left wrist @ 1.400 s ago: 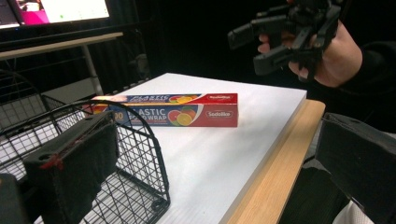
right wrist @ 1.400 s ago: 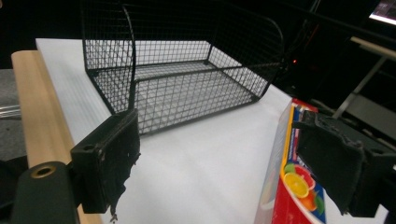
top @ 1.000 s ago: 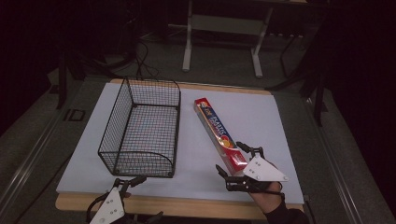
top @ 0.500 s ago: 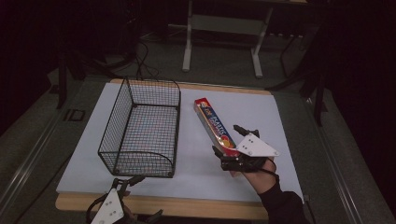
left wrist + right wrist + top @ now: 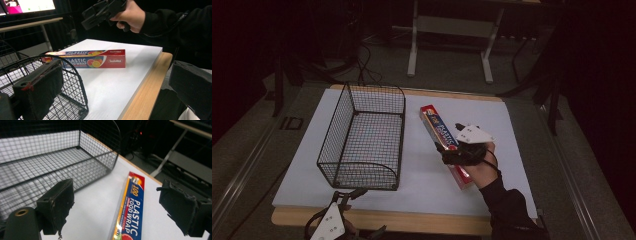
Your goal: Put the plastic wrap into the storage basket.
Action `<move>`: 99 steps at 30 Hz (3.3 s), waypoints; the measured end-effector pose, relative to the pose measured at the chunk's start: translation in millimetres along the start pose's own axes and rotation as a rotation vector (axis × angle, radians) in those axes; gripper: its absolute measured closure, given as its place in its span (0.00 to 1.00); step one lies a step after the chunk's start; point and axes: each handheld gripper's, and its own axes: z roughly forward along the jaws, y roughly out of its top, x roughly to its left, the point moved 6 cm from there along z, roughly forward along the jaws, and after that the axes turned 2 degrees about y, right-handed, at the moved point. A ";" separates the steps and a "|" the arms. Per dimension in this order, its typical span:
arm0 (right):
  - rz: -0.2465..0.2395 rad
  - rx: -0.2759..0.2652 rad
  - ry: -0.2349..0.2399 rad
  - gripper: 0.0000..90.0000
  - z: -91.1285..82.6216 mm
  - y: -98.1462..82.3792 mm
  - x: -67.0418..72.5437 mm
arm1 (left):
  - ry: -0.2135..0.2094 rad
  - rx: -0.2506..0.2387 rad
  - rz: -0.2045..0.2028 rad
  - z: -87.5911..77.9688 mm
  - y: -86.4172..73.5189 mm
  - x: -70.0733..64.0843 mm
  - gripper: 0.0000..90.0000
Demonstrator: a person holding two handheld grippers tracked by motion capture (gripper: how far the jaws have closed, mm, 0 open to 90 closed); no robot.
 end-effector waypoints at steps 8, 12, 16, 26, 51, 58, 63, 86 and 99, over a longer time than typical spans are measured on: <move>0.076 0.107 0.009 0.15 28.4 -19.7 -16.4 | 0.001 0.000 -0.004 -0.4 -0.5 1.5 0.00; 0.104 0.173 0.018 0.14 39.7 -30.8 -18.6 | 0.000 0.000 -0.005 -0.3 -0.5 1.2 0.00; 0.122 0.235 0.016 0.14 49.2 -41.1 -19.4 | -0.004 0.004 -0.003 0.1 -1.0 1.0 0.00; 0.183 0.368 0.029 0.15 72.0 -61.5 -23.7 | -0.007 0.010 0.006 0.7 -1.8 0.6 0.00; 0.306 0.719 -0.008 0.26 113.1 -78.5 -49.2 | -0.017 0.022 0.014 1.5 -4.2 0.5 0.00; 0.328 0.848 0.002 0.34 123.8 -79.8 -46.9 | -0.021 0.024 0.019 1.5 -4.3 -0.4 0.00; 0.325 0.892 0.004 0.38 128.8 -79.0 -45.6 | -0.024 0.029 0.025 1.6 -4.7 -1.1 0.00; 0.420 0.894 -0.022 0.44 119.0 -62.0 -58.9 | -0.024 0.033 0.032 1.6 -5.5 -2.0 0.00; 0.449 0.796 -0.053 0.44 102.8 -34.1 -59.5 | -0.022 0.035 0.028 2.5 -6.1 -2.1 0.00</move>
